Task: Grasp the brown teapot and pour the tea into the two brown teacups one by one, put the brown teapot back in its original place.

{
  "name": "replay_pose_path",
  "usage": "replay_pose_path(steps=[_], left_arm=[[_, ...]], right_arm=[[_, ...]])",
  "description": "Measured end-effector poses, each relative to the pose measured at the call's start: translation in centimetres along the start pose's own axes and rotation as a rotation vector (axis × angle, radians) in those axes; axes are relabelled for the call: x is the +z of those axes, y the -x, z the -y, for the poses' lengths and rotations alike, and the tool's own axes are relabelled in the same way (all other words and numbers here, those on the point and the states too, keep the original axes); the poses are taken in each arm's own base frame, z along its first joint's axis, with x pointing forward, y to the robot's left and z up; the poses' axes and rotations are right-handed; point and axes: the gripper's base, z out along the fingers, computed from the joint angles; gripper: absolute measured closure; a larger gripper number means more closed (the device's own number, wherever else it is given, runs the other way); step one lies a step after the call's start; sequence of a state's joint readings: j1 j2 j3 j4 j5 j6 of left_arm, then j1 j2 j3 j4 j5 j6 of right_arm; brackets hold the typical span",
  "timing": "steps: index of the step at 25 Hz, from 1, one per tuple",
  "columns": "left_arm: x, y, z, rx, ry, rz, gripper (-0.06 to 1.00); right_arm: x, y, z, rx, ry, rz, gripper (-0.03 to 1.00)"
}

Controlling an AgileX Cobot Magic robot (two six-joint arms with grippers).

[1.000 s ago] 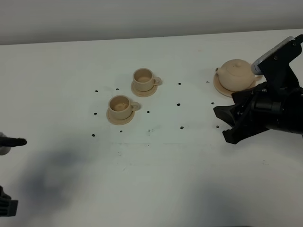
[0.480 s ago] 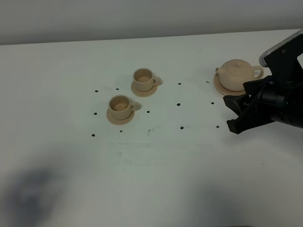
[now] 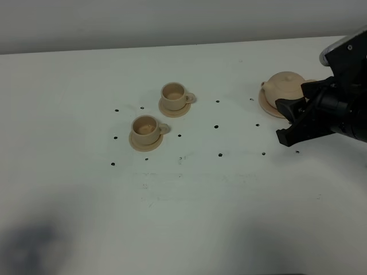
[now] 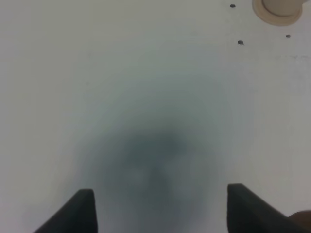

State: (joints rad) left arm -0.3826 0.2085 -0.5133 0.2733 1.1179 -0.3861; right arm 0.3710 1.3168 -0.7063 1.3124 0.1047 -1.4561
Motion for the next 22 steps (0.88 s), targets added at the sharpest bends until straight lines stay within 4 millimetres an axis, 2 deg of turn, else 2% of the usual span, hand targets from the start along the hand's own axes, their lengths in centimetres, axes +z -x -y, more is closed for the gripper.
replay_pose_path(steps=[7,16,22], left_arm=[[0.0,-0.1,0.2,-0.024,-0.014,-0.010,0.35],[-0.4,-0.4,-0.5,-0.205,0.202,0.006,0.35],[-1.0,-0.7,-0.6,-0.255,0.249,0.049,0.35]], right_arm=[[-0.4,2.9,0.4,0.008,-0.010,0.085,0.50],[-0.6,4.1,0.8,0.012,-0.040,0.123,0.50],[-0.9,5.4,1.0,0.057,-0.054,0.163,0.50]])
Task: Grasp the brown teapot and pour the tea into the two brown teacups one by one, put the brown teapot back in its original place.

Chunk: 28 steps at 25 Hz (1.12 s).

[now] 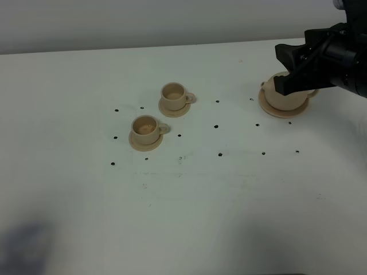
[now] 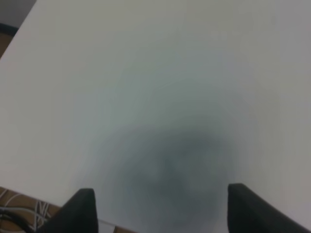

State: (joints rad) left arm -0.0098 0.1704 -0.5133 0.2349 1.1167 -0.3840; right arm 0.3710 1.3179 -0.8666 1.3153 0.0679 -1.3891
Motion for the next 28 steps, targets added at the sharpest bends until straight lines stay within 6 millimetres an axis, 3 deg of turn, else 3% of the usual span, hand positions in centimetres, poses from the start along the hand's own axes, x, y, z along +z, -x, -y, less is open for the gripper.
replay_pose_path(steps=[6,12,19,28], left_arm=[[-1.8,-1.2,-0.8,-0.036,-0.033,0.142,0.35],[-2.0,-1.4,-0.9,-0.040,-0.037,0.157,0.35],[-2.1,-1.5,-0.9,-0.038,-0.039,0.163,0.35],[-2.1,-1.5,-0.6,0.063,-0.067,0.165,0.35]], right_arm=[[-0.2,1.6,0.2,0.008,-0.009,0.049,0.50],[0.1,2.4,1.0,0.036,-0.035,0.066,0.51],[2.2,1.5,4.2,0.125,-0.046,0.003,0.52],[5.4,1.9,5.4,0.109,0.102,-0.129,0.52]])
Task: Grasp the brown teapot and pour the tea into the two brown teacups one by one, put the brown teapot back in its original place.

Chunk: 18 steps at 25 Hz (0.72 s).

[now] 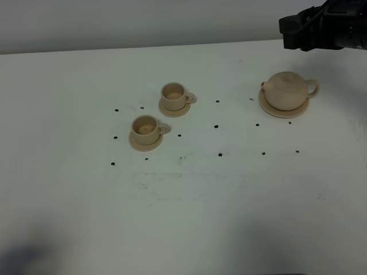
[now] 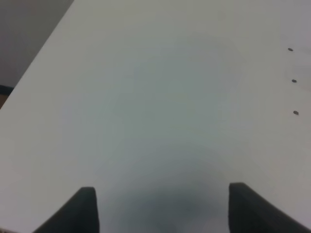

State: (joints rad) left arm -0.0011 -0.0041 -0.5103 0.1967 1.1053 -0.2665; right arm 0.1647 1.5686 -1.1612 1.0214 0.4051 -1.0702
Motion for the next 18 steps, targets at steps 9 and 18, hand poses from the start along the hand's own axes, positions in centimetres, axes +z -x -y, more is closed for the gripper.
replay_pose_path(steps=[9,18], left_arm=[[0.06,-0.15,0.90,0.111,-0.098,-0.007,0.35],[0.06,-0.16,0.92,0.120,-0.101,-0.007,0.35]], right_arm=[[1.04,0.78,0.71,-0.064,0.000,-0.150,0.52],[0.93,0.44,1.00,-0.099,-0.028,-0.199,0.52]])
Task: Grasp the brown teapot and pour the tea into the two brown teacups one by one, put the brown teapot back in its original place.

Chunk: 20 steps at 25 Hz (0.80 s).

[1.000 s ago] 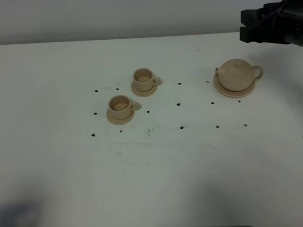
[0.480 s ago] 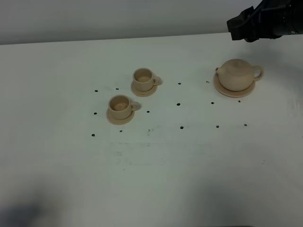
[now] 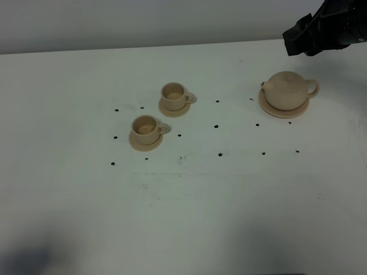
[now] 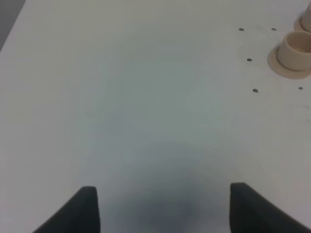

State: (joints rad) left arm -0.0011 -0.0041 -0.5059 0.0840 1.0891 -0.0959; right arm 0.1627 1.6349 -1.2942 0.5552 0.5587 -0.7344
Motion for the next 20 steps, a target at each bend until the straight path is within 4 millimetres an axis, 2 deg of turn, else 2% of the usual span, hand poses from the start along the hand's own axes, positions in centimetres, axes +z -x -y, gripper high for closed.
replay_pose_path(steps=[6,12,15,20], left_arm=[[0.0,0.0,0.0,0.007,-0.002,0.000,0.35],[0.0,0.0,0.0,0.018,-0.003,0.000,0.35],[0.0,0.0,0.0,0.018,-0.003,0.000,0.35],[0.0,0.0,0.0,0.021,-0.003,0.000,0.35]], right_arm=[[-0.2,-0.3,0.2,-0.018,-0.017,-0.060,0.52],[-0.6,1.1,0.8,-0.047,-0.050,-0.099,0.52],[0.0,1.5,1.3,-0.090,-0.055,-0.156,0.52],[2.0,1.3,2.5,-0.190,-0.069,-0.274,0.53]])
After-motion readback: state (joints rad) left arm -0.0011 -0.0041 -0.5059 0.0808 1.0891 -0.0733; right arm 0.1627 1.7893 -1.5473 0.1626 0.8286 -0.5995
